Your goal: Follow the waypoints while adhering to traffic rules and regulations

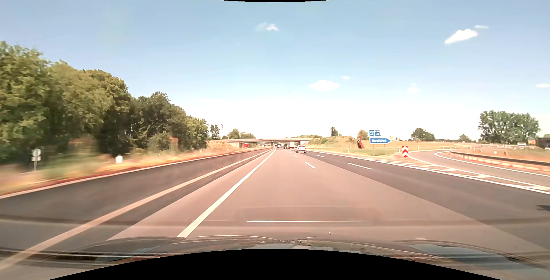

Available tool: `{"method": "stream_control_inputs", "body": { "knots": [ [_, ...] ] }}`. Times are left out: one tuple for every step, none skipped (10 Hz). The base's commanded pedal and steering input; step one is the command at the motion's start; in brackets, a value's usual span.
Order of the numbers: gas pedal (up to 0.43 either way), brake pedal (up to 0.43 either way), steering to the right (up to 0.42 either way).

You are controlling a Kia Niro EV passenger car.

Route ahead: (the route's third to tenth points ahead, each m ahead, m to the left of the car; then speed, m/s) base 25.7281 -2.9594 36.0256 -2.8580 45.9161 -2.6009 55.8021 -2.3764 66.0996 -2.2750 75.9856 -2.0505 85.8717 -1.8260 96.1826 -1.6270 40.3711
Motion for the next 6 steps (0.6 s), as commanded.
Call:
{"method": "stream_control_inputs", "body": {
  "knots": [
    [0.689, 0.0, -0.003],
    [0.689, 0.0, -0.003],
    [0.689, 0.0, -0.003],
    [0.689, 0.0, -0.002],
    [0.689, 0.0, -0.002],
    [0.689, 0.0, -0.002]
  ]
}}
